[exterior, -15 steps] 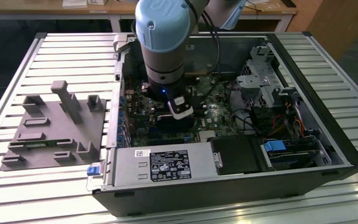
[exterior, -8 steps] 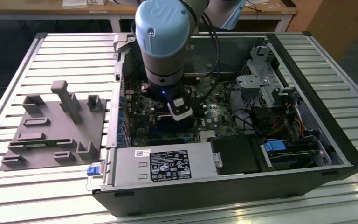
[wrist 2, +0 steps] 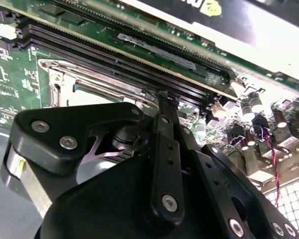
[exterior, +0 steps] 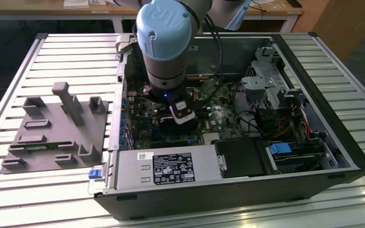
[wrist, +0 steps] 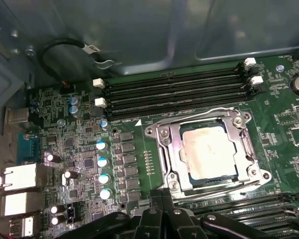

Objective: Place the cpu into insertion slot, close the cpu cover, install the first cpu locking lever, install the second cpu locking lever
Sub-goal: 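Install the second cpu locking lever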

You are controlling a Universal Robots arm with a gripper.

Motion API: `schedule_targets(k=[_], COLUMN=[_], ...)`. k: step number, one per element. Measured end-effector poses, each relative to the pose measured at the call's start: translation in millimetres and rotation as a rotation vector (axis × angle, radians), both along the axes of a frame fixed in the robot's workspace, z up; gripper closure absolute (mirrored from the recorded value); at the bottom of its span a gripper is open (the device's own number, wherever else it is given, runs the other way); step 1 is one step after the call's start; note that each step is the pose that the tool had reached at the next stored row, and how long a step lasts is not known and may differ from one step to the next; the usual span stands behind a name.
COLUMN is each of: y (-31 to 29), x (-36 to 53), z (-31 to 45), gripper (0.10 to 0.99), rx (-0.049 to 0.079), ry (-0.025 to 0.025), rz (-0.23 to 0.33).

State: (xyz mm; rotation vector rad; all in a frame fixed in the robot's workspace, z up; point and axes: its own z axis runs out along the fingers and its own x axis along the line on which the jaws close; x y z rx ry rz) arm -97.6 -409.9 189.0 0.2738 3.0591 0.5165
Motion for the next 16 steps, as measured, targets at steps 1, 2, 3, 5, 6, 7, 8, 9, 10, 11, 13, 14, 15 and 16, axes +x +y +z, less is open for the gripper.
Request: schedule_targets(k=[1, 2, 3, 5, 6, 7, 8, 9, 10, 11, 13, 14, 15, 16], y=[0.0, 0.1, 0.2, 0.5, 0.8, 1.2, 1.7, 2.1, 2.4, 2.5, 2.6, 2.6, 2.6, 2.6], x=[-0.4, -0.8, -1.2, -2.0, -2.4, -2.8, -2.9, -2.9, -2.9, -2.9, -3.0, -3.0, -3.0, -2.9], z=[-0.4, -0.8, -1.3, -2.2, -2.7, -3.1, -3.4, -3.6, -3.9, -3.9, -3.8, -3.8, -3.8, -3.8], gripper=[0.980, 0.980, 0.980, 0.980, 0.980, 0.980, 0.980, 0.980, 0.980, 0.980, 0.980, 0.980, 0.980, 0.980], rx=[0.000, 0.000, 0.000, 0.000, 0.000, 0.000, 0.000, 0.000, 0.000, 0.000, 0.000, 0.000, 0.000, 0.000], ry=[0.0000, -0.0001, -0.0001, 0.0000, 0.0000, 0.0000, -0.0001, -0.0001, -0.0003, -0.0001, 0.0000, 0.0000, 0.0000, 0.0000], rz=[0.001, 0.001, 0.002, 0.003, 0.004, 0.005, 0.006, 0.007, 0.008, 0.008, 0.008, 0.008, 0.008, 0.008])
